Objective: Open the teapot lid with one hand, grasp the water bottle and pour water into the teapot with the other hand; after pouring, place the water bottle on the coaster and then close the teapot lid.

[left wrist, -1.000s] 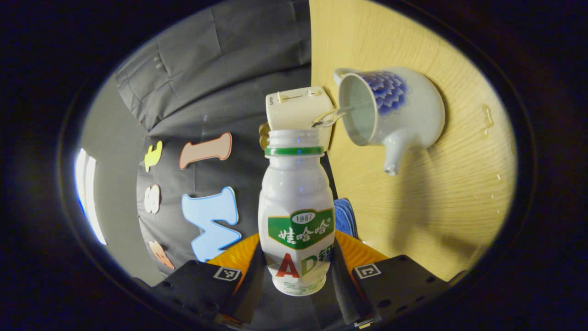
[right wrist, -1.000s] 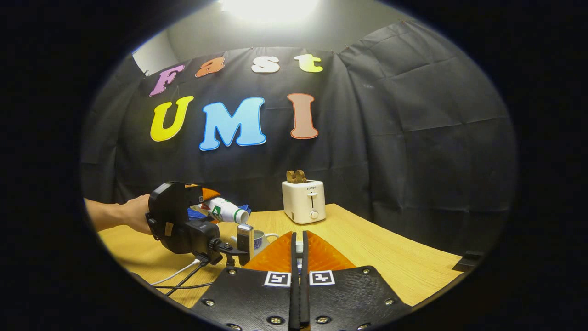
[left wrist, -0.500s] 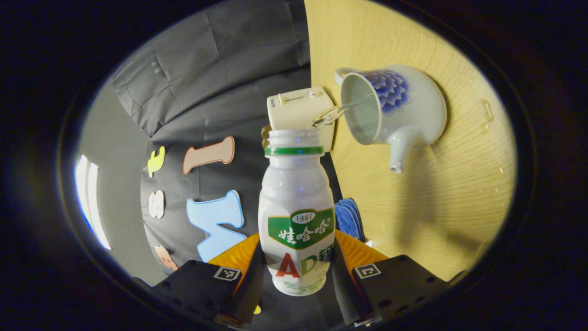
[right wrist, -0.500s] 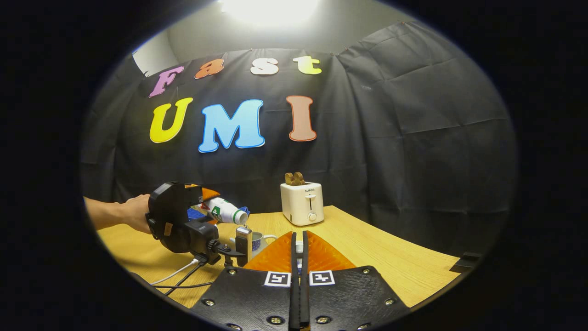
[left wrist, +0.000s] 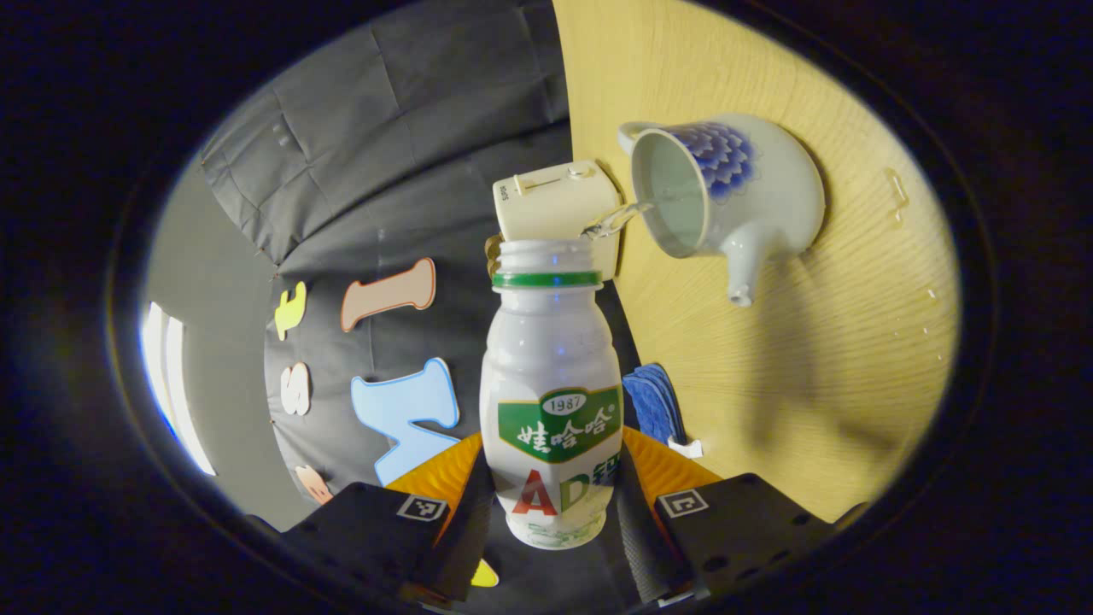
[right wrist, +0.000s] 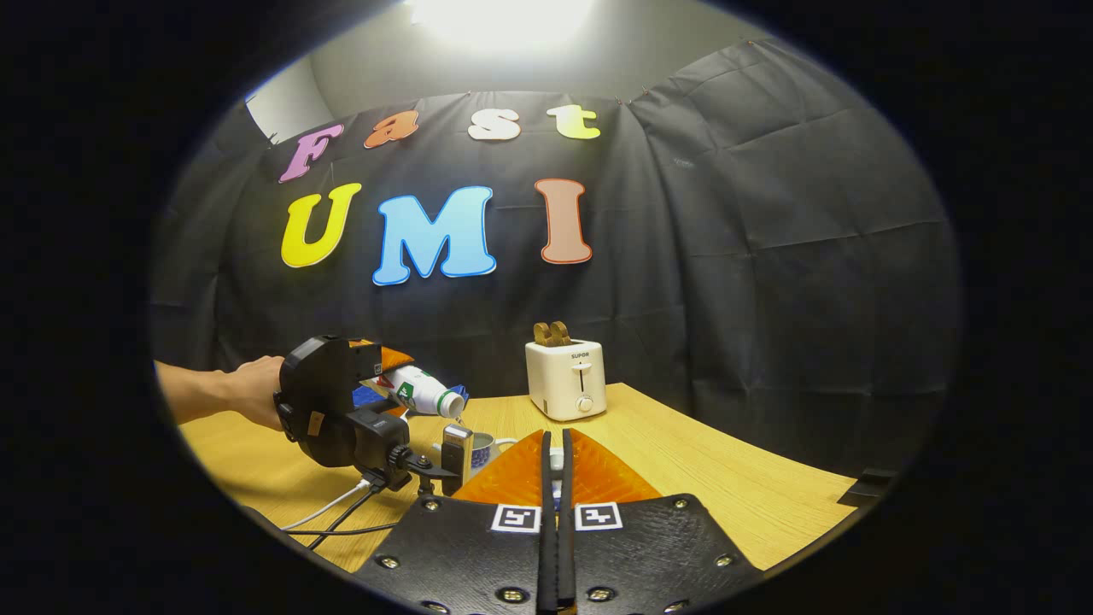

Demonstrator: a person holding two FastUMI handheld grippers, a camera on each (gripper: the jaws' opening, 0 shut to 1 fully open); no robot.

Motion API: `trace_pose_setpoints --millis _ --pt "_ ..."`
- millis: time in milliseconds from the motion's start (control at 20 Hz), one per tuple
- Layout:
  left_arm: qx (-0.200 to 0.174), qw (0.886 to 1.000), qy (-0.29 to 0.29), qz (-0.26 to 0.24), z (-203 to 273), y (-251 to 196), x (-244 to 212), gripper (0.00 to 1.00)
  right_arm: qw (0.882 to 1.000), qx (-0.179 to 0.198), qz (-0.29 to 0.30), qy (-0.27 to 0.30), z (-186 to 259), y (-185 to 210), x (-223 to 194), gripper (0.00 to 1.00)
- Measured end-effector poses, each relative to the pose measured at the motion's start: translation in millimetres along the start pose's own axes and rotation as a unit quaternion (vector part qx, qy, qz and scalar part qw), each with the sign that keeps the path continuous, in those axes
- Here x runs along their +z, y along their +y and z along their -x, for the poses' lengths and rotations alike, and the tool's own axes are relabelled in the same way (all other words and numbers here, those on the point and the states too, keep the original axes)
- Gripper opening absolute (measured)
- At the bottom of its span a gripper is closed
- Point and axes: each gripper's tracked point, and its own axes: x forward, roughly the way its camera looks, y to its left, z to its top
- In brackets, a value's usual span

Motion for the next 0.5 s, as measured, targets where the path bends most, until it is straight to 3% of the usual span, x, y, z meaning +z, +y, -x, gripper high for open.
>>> trace_pose_setpoints --millis 50,500 --pt "0.000 1.000 0.000 -0.003 1.0 0.2 0.0 0.75 1.000 0.001 -0.001 0.000 0.2 0.7 0.2 0.00" --pt "0.006 0.999 -0.005 -0.032 1.6 9.4 4.3 0.75 1.000 0.014 0.010 0.012 -0.2 7.9 -6.8 0.00"
